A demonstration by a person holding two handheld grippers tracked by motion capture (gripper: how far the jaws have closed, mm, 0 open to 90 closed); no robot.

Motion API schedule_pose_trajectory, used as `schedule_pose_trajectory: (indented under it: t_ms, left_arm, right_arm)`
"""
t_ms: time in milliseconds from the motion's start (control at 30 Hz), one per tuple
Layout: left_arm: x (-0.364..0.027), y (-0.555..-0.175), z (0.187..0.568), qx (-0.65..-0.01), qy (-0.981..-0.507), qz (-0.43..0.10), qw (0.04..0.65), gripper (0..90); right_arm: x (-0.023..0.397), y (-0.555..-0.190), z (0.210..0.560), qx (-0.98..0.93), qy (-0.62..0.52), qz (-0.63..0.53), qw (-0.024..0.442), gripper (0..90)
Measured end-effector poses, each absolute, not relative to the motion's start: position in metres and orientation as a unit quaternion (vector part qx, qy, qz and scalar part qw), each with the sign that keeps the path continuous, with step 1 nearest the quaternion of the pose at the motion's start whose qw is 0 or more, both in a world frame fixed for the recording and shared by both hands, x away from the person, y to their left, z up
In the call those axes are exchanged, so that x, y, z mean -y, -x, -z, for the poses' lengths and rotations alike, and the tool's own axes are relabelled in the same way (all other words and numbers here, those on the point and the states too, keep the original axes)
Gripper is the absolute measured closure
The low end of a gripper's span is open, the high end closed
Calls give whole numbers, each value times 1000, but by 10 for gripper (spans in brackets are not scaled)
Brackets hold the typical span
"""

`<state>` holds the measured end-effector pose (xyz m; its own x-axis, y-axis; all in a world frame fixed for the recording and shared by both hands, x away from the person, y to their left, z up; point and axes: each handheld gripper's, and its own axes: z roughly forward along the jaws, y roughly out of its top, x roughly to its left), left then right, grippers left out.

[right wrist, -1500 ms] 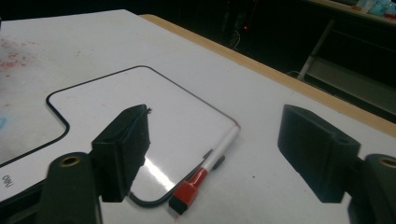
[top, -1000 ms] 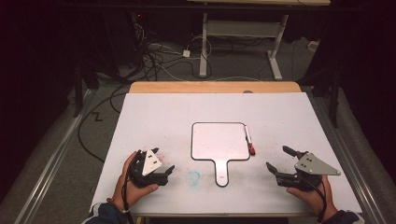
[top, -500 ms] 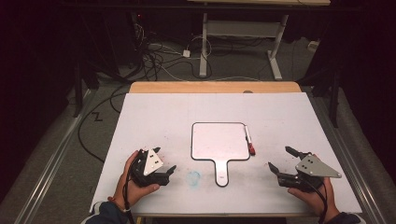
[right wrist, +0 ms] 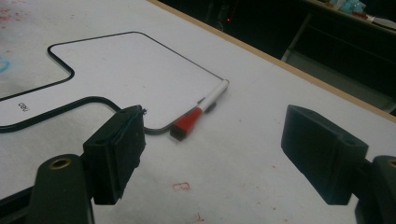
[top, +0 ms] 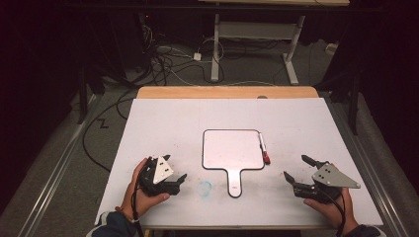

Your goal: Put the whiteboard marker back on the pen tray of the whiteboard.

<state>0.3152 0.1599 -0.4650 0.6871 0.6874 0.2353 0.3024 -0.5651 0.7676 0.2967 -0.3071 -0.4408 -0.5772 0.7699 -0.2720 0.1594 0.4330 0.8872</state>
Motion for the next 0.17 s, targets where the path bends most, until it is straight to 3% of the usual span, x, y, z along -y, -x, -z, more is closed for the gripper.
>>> schedule_pose_trajectory:
  t_ms: [167]
  left_arm:
    - [-158, -318, 465, -291, -845, -263, 363, 168]
  right_arm:
    - [309, -295, 441, -772, -302, -437, 349, 224]
